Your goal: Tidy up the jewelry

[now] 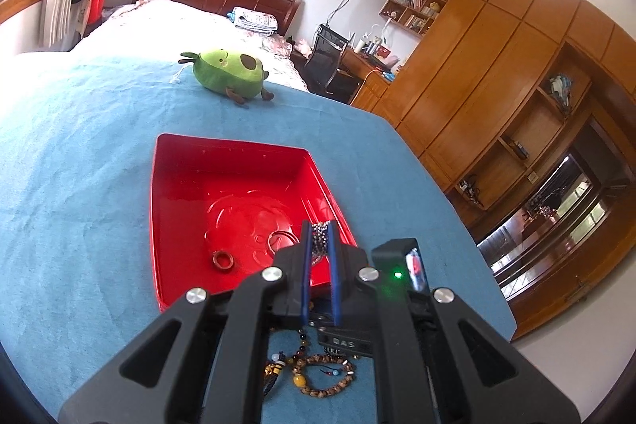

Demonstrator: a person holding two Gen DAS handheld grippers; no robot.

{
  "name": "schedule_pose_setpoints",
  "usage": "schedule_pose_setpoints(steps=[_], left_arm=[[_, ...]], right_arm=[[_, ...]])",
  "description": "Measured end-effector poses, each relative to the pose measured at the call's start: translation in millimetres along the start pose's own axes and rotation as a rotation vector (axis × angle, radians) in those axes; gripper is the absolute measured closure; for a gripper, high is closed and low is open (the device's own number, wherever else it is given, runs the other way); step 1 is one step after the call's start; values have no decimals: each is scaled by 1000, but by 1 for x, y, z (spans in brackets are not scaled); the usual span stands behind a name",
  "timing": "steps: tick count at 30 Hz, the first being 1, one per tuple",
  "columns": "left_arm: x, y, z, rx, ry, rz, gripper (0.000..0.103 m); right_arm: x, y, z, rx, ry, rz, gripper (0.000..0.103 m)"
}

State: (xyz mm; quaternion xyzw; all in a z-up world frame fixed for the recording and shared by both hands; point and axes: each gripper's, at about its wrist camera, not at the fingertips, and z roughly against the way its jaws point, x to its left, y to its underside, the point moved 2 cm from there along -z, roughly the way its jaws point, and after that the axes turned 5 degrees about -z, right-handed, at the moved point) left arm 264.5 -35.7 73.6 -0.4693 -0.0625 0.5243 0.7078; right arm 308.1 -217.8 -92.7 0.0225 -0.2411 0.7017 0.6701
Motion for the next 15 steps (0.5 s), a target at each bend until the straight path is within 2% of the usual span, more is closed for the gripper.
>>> schedule_pose_setpoints(steps=[1,4,5,10,11,15], left_arm=[[0,0,0,1,0,1,97],[0,0,-1,1,2,0,97],[0,1,-1,1,2,-1,97],[0,1,-1,2,3,0,97],[0,1,-1,3,2,1,97],[1,1,-4,10,3,8,97]], right_arm=[[1,0,-1,0,9,-1,65],[0,1,-1,-13,55,-2,84],[2,-2,-3,-17,63,3,85],[1,2,8,-21,33,18,96],[3,4,13,-21,19,26,102],[10,10,19,-11,-14,61,103]])
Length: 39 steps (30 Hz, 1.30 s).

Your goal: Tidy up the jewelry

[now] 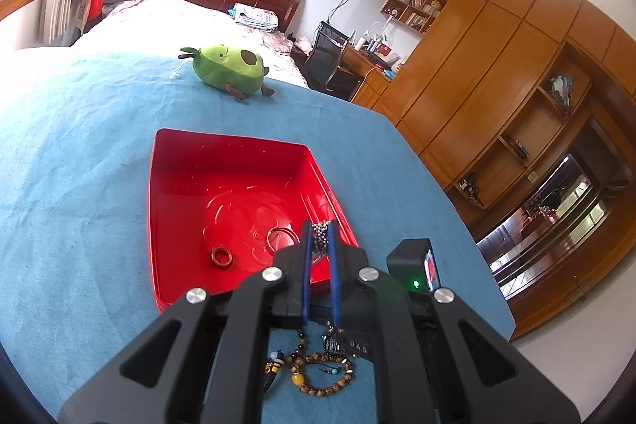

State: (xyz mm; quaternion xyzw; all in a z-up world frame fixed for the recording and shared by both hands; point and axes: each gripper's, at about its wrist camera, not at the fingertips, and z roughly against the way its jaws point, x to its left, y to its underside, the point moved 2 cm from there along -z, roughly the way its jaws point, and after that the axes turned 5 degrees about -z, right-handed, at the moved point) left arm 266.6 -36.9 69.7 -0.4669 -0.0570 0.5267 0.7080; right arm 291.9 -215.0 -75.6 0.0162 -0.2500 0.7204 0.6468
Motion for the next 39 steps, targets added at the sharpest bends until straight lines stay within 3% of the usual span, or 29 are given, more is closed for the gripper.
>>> schedule_pose_setpoints(steps=[3,5,9,16,19,28,39], left_arm=[[0,0,-1,2,0,-1,97],[0,0,-2,4,1,-3,97],[0,0,-3,4,2,-3,97],[-1,0,-5,12,8,-6,97],[-1,0,-5,12,8,-4,97],[-1,1,-5,16,9,0,97],[2,-1,-6,7,7,12,97]], right_arm=[[1,2,-2,22,-2,7,101],[-1,1,-3,23,23,1,86],[-5,-3,-13,30,10,-52,86],[1,-14,-28,14,25,-64,70],[7,-12,-28,-19,88,-39,80],[4,-7,-16,9,-26,-55,81],[-1,3,44,-108,-115,-48,81]])
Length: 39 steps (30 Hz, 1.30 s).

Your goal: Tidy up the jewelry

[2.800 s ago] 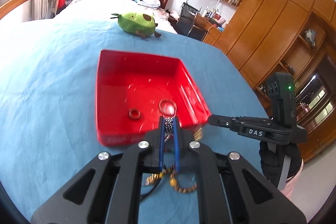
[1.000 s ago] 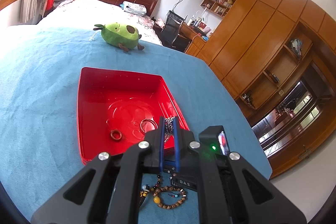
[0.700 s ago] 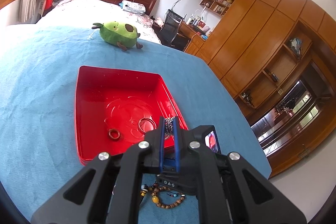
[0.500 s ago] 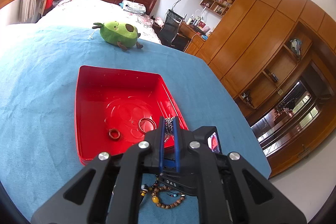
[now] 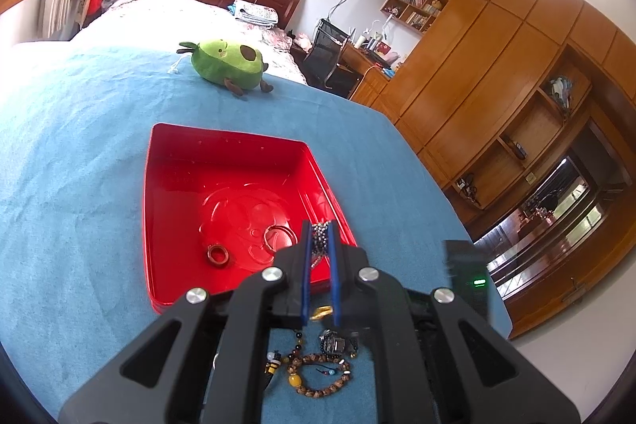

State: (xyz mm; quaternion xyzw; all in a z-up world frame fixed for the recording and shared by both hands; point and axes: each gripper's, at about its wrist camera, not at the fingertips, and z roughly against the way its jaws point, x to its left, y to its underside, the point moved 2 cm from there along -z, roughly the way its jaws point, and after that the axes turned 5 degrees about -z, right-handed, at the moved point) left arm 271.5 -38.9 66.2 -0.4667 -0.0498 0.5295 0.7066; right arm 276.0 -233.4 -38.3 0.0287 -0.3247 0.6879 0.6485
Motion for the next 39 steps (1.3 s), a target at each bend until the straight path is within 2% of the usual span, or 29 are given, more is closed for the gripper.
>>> schedule_pose_setpoints(steps=[7,12,16,24,39], left_arm=[[10,-7,-9,-14,-50,14,97],[33,-11,-37,32,-98,48,97],[49,-12,-57,67,-128,63,97],[68,-10,-80,106,-202,67,97],[65,-2,-97,138,-271,29,97]], right_arm=[[6,-31,41,-98,3,19,81],[0,-67,24,-111,29,-7,81],[-8,-82,-10,-70,40,-24,81],[-19,-94,-37,-51,86,-18,81],[-20,-92,-47,-32,117,-4,81]])
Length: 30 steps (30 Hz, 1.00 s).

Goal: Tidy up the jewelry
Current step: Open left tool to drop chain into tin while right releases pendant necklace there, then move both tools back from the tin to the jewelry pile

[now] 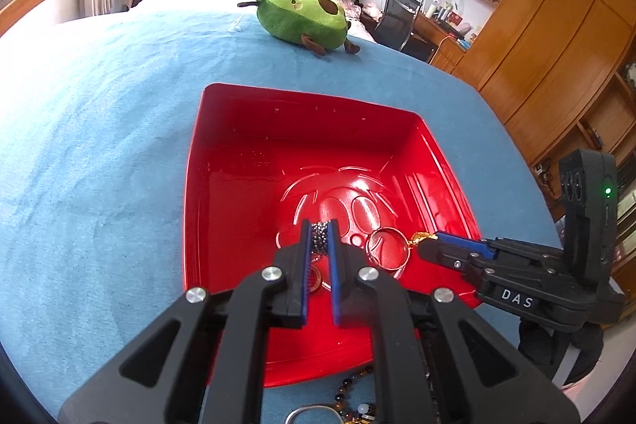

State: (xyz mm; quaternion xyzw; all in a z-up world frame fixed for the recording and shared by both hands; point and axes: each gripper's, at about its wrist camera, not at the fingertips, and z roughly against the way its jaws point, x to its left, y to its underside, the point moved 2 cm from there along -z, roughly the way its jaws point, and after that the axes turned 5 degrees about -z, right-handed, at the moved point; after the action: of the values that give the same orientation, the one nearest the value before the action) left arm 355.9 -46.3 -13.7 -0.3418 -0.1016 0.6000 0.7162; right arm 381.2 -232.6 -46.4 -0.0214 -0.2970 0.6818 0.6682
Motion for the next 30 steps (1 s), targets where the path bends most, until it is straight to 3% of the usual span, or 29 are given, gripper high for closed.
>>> schedule_pose_setpoints(steps=[12,16,20,24,27,30], left_arm=[[-8,4,6,-10,-35,-29,95],[-10,4,11,-25,-46,-34,77],[-14,5,18,-44,-52,-41,70],[-17,6,28,-76,-78,-51,55],[-19,5,36,-103,-83,-51,38],[-22,6,45,-128,-97,-56,30]], right_arm=[[0,0,0,-5,14,0,80],[2,1,8,-25,14,9,80],[5,4,16,-42,10,18,80],[6,6,22,-50,17,23,80],[6,8,25,-55,21,22,76],[5,10,31,-67,25,22,68]])
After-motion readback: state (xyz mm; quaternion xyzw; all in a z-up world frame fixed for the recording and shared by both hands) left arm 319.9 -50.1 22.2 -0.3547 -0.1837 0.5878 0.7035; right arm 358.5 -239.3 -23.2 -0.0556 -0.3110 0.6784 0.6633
